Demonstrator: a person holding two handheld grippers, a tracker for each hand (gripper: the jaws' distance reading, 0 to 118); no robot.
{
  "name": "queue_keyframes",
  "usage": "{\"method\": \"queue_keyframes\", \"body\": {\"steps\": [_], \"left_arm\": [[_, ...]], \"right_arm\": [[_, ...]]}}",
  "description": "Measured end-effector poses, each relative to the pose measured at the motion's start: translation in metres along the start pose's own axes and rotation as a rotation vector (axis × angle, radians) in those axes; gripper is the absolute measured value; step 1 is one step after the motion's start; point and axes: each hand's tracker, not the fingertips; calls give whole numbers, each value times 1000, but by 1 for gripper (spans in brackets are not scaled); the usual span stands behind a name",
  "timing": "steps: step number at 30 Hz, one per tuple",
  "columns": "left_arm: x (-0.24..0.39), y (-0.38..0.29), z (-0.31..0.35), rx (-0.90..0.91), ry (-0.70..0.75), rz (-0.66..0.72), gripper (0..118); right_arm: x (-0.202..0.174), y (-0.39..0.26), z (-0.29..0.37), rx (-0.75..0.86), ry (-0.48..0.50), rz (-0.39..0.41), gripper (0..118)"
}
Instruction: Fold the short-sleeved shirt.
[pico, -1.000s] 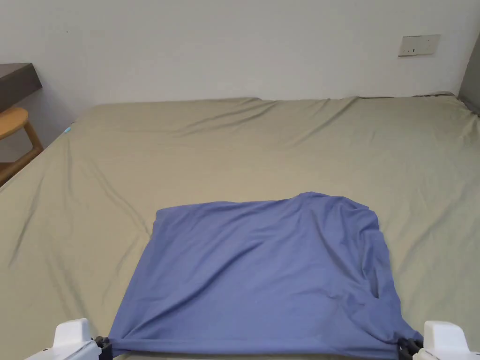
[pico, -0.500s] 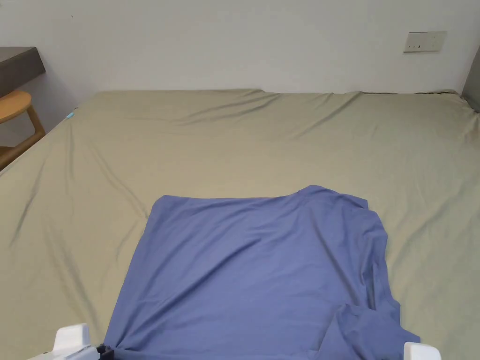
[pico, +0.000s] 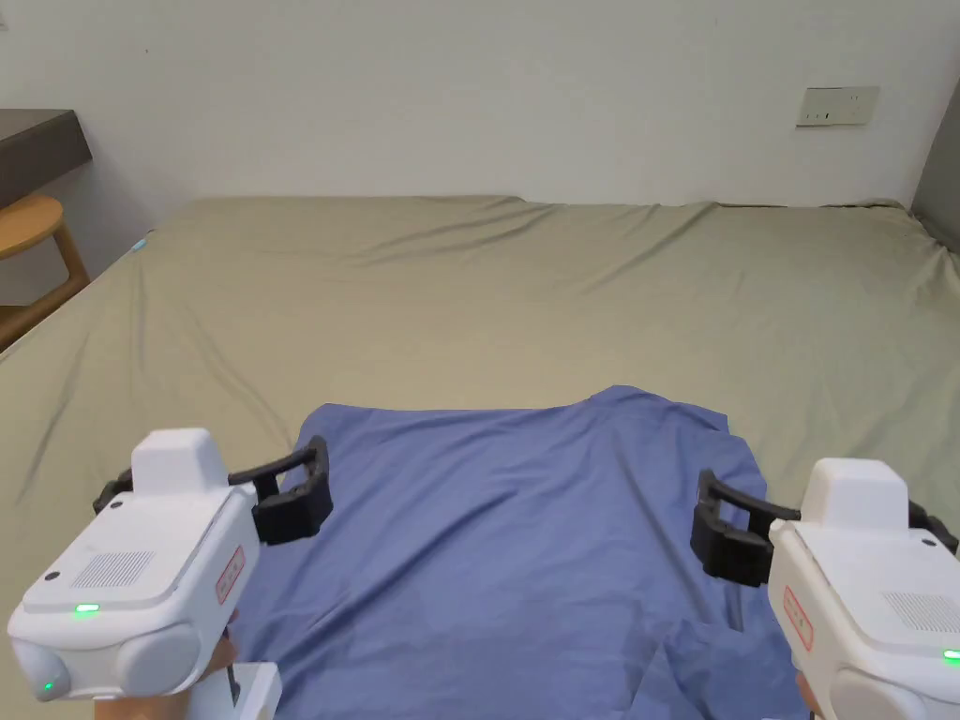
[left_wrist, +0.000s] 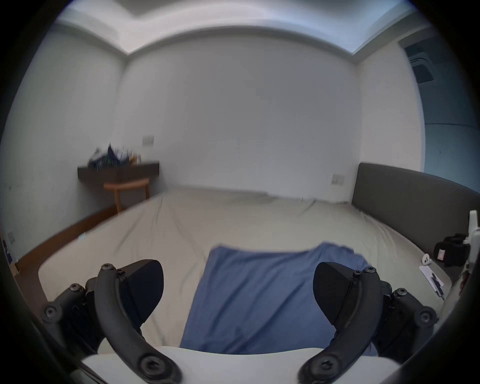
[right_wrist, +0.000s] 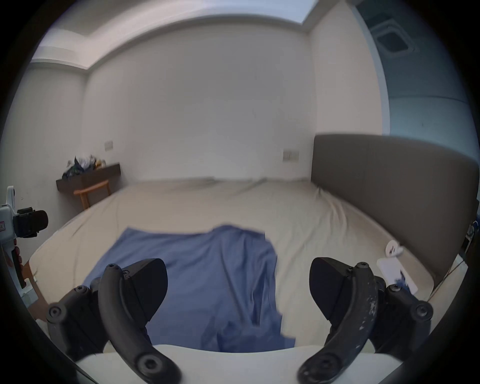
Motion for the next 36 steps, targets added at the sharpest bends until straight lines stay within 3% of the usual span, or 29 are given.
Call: {"method": "queue_keyframes", "body": {"steps": [4,6,7,9,10,11,17,26,33,35,36], "left_arm": [[17,19,11,110,23,-24,115],[15,14,5,126,18,-41,106],[15,13,6,138,6,-48,95],[21,16,11,130,-2,-61,40],[21,16,10,122,-7,-63,14],[24,13,10,116,-17,-59,0],[22,8,10,18,-37,-41,0],[-38,-61,-18,-518,-63,-9,0],[-79,-115,-19,-745,-55,59,0],[-87,-128,-20,-780,-46,91,3],[-91,-135,-22,-792,-54,99,10]], "right_arm": [[-9,13,11,105,-70,53,112],[-10,15,14,128,-74,70,103],[-10,15,15,136,-74,71,95],[-10,17,17,142,-79,66,60],[-8,18,17,144,-78,68,36],[-8,16,16,145,-68,66,5],[-5,16,15,137,-58,72,1],[-5,7,5,95,-39,81,2],[-10,-1,-2,57,-25,88,2],[-12,-4,-3,45,-18,90,2],[-12,-5,-4,39,-16,91,2]]}}
